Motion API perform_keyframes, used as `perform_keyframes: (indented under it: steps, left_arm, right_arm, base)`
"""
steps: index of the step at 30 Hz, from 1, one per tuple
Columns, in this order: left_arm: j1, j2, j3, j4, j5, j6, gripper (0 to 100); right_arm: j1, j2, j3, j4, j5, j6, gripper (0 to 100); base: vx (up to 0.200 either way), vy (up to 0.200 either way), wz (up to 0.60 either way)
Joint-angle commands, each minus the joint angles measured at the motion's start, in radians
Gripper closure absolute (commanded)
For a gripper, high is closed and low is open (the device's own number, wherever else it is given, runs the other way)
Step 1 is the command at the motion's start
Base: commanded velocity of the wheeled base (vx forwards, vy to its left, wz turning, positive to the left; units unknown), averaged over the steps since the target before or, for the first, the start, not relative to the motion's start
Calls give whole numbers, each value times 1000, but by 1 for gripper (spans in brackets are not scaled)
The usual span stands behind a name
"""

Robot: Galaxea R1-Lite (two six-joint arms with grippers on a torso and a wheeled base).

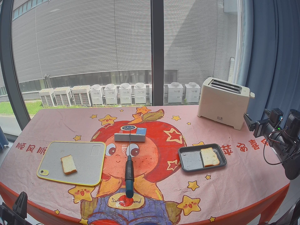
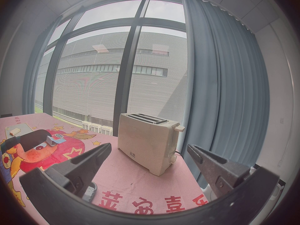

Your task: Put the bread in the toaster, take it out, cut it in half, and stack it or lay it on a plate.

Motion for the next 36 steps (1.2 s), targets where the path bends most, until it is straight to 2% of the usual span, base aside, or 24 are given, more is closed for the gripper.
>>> perform_keyframes:
  steps: [1, 12, 22, 24, 28, 33, 36]
  left_arm:
    - [0, -16, 18, 0, 0, 0, 100]
    - [0, -16, 18, 0, 0, 0, 100]
    - [0, -16, 18, 0, 0, 0, 100]
    - [0, -16, 18, 0, 0, 0, 100]
    - [0, -16, 18, 0, 0, 0, 100]
    - [0, -16, 18, 0, 0, 0, 100]
    - [0, -16, 18, 0, 0, 0, 100]
  right_arm:
    - [0, 0, 0, 0, -5, 1, 0]
    - [8, -23, 27, -2, -50, 11, 0]
    - [0, -54, 27, -3, -47, 19, 0]
    - [-14, -65, 27, -3, -45, 50, 0]
    - [-29, -75, 27, -3, -44, 65, 0]
    - [-28, -85, 49, -13, -44, 63, 0]
    - [-29, -94, 69, -59, -44, 63, 0]
  base:
    - [0, 0, 0]
    - [0, 0, 0]
    - [0, 0, 0]
    - [0, 0, 0]
    - [0, 0, 0]
    - [0, 0, 0]
    - [0, 0, 0]
